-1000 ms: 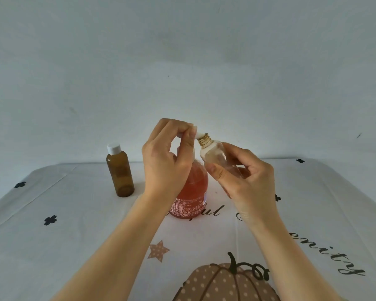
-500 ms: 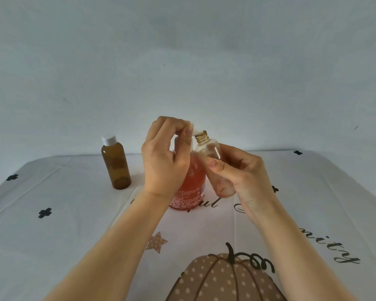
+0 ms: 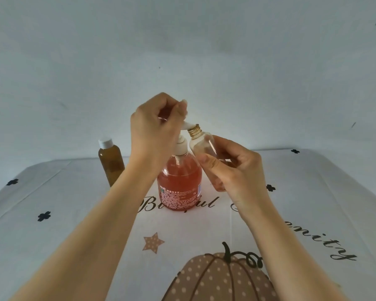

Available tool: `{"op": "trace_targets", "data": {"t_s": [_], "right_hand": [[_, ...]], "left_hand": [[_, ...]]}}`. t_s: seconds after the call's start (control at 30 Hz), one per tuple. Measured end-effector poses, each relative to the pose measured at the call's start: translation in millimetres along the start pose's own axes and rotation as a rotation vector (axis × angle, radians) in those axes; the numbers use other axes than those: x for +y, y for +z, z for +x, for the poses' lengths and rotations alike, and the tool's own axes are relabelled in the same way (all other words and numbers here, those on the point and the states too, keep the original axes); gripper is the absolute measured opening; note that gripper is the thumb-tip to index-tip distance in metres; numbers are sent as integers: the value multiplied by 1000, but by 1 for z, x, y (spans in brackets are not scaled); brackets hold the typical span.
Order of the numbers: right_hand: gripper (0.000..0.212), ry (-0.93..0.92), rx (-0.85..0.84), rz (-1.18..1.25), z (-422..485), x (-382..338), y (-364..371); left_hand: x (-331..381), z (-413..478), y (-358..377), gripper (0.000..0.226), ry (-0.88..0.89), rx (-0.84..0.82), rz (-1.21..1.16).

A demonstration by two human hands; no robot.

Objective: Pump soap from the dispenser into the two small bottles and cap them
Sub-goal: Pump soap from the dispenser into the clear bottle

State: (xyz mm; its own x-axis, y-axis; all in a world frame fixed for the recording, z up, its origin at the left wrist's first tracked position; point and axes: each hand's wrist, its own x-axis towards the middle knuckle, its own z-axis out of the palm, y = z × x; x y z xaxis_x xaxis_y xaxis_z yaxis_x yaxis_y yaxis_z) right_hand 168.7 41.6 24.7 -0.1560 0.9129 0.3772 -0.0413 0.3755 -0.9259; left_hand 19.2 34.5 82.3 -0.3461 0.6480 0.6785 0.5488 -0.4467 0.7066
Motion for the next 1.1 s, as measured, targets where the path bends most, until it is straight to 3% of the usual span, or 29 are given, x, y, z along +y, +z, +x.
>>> {"op": "trace_targets", "data": {"t_s": [0.07, 0.3, 0.63, 1.1], "right_hand": [[57, -2, 8, -20, 0, 0, 1], [50, -14, 27, -54, -1, 3, 2], [51, 10, 81, -126, -1, 9, 2], [48, -121, 162, -164, -2, -1, 5]], "left_hand": [[5, 12, 1, 7, -114, -26, -37], [4, 21, 16, 33, -476, -250, -203], [1, 9, 20, 40, -420, -237, 1], [11, 15, 19, 43, -436, -192, -102]]}}
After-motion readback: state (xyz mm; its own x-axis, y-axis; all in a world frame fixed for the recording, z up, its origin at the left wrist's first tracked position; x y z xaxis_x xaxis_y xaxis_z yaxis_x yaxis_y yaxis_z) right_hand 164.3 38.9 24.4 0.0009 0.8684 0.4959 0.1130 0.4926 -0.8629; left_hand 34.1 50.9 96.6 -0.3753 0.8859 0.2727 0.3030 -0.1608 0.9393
